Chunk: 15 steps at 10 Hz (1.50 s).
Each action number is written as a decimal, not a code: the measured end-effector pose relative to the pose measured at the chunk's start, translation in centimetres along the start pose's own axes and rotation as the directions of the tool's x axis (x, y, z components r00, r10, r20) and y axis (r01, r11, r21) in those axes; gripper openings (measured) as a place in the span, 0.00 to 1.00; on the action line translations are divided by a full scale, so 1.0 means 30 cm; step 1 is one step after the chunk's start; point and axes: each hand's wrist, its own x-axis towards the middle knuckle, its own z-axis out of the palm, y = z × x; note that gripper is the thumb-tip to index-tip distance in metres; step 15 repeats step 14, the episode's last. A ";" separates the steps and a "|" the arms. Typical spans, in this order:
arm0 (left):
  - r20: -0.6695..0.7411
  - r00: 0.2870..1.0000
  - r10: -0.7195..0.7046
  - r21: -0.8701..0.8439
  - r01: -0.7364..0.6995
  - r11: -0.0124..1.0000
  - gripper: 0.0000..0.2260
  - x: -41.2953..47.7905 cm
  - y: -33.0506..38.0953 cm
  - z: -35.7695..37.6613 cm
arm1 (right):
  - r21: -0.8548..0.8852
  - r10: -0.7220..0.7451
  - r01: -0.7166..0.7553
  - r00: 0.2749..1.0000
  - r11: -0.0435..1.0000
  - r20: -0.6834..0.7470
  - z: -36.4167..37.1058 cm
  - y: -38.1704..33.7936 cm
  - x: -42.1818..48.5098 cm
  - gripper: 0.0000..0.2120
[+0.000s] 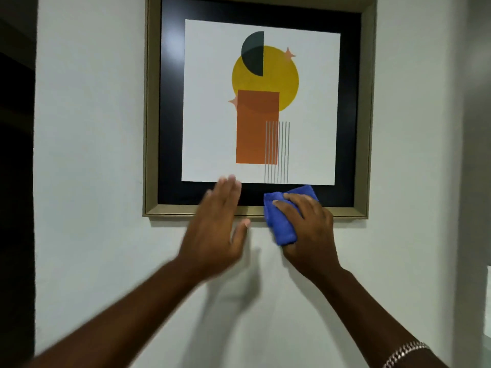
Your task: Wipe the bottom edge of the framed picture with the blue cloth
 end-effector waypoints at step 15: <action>0.821 -0.058 -0.568 0.207 0.957 0.201 0.17 -1.832 0.981 1.420 | -0.388 0.633 -0.910 -0.215 0.146 0.743 -0.033 0.417 -2.402 0.33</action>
